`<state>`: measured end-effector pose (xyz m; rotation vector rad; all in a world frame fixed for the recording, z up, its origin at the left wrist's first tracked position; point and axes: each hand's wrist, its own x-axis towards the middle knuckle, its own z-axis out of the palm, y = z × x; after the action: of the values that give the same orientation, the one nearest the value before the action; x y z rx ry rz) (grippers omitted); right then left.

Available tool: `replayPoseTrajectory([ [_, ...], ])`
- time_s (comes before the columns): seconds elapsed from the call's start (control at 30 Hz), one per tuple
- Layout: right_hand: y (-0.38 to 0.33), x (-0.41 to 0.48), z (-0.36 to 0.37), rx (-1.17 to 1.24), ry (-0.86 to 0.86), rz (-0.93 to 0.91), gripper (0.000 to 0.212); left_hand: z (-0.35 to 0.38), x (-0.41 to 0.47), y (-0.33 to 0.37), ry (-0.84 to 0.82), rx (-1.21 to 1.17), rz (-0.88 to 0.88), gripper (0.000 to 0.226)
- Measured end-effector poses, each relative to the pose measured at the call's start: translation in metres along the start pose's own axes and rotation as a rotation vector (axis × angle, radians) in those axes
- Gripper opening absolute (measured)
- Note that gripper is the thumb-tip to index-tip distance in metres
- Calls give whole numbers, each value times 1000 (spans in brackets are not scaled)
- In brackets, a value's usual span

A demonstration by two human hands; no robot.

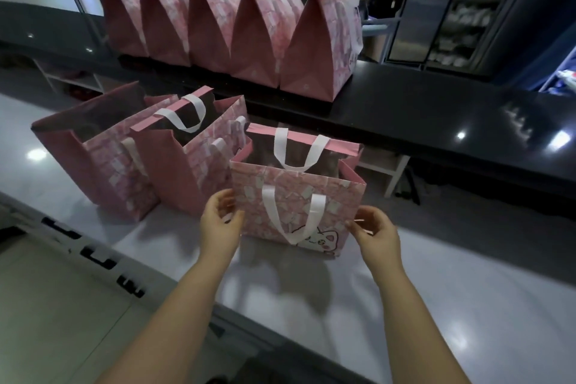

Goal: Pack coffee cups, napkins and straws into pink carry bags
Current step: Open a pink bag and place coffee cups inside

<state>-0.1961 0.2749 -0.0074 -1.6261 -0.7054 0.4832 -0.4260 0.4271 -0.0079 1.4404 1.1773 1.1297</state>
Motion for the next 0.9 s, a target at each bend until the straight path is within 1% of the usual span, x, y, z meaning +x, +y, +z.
replayPoseTrajectory([
  [0.07,10,-8,6,31,20,39,24,0,13,-4,6,22,-24,38],
  [0.2,17,-16,21,42,98,93,19,-1,27,-16,-83,68,-99,29],
  [0.3,14,-21,29,88,172,119,23,-1,28,-20,-96,14,-163,23],
  [0.4,7,-29,27,111,246,118,21,2,28,-17,-114,-50,-187,27],
  [0.5,-2,-43,14,151,368,131,18,10,19,-6,-209,-133,-199,29],
  [0.63,-14,-77,-16,194,521,128,14,29,-1,10,-358,-153,-213,16],
  [0.73,-17,-112,-39,227,614,169,17,47,-28,16,-465,-148,-235,13],
  [0.9,-9,-175,-77,152,774,248,21,74,-84,18,-638,-148,-286,11],
])
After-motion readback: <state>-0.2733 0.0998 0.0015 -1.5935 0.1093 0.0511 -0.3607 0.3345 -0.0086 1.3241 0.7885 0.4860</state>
